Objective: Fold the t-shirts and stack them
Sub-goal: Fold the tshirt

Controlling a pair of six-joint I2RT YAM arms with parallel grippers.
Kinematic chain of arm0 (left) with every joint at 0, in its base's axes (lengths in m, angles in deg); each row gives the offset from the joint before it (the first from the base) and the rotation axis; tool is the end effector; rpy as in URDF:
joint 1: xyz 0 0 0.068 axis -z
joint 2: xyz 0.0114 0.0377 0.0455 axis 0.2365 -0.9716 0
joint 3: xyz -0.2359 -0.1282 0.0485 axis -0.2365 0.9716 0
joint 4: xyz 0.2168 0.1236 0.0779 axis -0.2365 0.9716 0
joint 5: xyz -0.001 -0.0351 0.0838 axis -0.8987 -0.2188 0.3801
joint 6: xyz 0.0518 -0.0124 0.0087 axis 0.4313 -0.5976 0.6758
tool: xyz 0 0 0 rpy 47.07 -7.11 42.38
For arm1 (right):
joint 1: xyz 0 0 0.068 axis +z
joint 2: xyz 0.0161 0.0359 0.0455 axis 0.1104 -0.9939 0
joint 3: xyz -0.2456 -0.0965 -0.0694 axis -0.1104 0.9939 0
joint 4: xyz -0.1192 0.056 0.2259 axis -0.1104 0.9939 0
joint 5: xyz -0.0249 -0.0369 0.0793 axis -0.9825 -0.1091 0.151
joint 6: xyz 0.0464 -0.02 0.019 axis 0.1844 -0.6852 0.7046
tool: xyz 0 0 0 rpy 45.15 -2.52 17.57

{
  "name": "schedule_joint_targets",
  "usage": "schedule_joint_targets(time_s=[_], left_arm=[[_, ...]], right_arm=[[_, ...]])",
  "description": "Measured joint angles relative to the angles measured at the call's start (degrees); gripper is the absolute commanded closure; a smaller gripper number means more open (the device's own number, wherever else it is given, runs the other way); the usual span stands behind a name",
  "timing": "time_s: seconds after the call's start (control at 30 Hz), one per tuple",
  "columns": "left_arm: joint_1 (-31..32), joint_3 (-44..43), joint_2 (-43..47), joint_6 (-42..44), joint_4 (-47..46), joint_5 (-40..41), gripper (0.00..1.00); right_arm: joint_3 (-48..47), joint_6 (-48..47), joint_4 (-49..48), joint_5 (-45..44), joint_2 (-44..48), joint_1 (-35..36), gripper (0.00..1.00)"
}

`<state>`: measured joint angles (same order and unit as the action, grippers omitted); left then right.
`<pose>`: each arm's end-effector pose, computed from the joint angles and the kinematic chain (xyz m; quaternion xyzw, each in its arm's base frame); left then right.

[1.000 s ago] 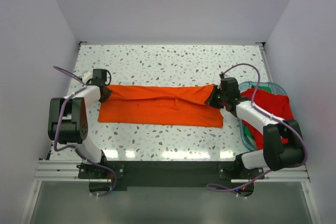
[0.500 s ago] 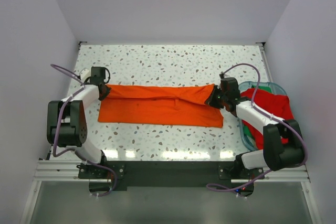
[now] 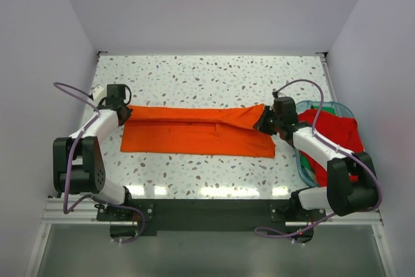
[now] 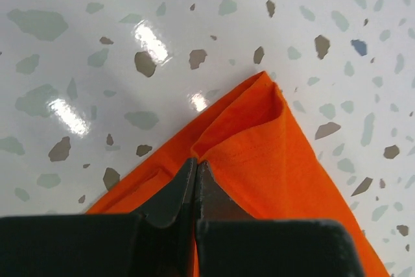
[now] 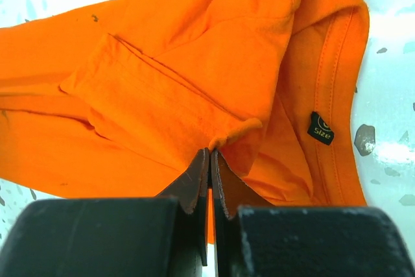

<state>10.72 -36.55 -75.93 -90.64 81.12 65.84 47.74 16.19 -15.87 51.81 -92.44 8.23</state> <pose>0.3021 0.0296 0.1999 -0.4702 0.8039 0.0473 0.3611 0.2625 0.0729 0.1947 0.1139 0.9084 0.2108 0.3425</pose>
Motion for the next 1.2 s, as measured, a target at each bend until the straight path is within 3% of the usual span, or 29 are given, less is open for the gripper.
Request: schedule_joint_targets(time_s=[0.17,0.2,0.27,0.3,0.4,0.5,0.67,0.93,1.2], left_arm=[[0.0,3.8,0.4,-0.4,0.1,-0.1,0.99],[0.0,4.6,0.7,-0.5,0.0,-0.2,0.95],[0.0,6.4,1.6,-0.6,0.0,-0.6,0.72],[0.0,7.2,2.3,-0.9,-0.1,-0.9,0.67],[-0.1,9.1,4.4,-1.9,-0.4,-1.7,0.61],[-0.1,9.6,6.6,-2.0,-0.5,-2.6,0.59],[-0.1,9.2,8.3,-2.0,-1.9,-4.2,0.58],[1.6,2.8,1.3,-1.5,-4.1,-7.2,0.63],[2.0,3.7,-1.7,-1.5,-5.5,-8.4,0.64]], right_arm=[[2.1,0.3,-0.5,0.3,0.0,0.0,0.97],[2.8,0.4,-0.8,0.5,0.0,0.0,0.9],[3.8,0.7,-0.9,1.0,0.0,0.0,0.79],[4.2,0.9,-0.9,1.3,0.1,0.0,0.68],[4.8,1.0,-0.4,1.6,1.3,0.0,0.52],[4.7,0.7,0.1,1.5,4.5,0.0,0.46],[0.1,-0.2,0.8,1.4,4.3,0.2,0.45],[-17.4,-4.1,1.2,-1.7,-14.6,6.7,0.43],[-26.1,-7.8,4.0,-8.5,-25.2,14.4,0.39]])
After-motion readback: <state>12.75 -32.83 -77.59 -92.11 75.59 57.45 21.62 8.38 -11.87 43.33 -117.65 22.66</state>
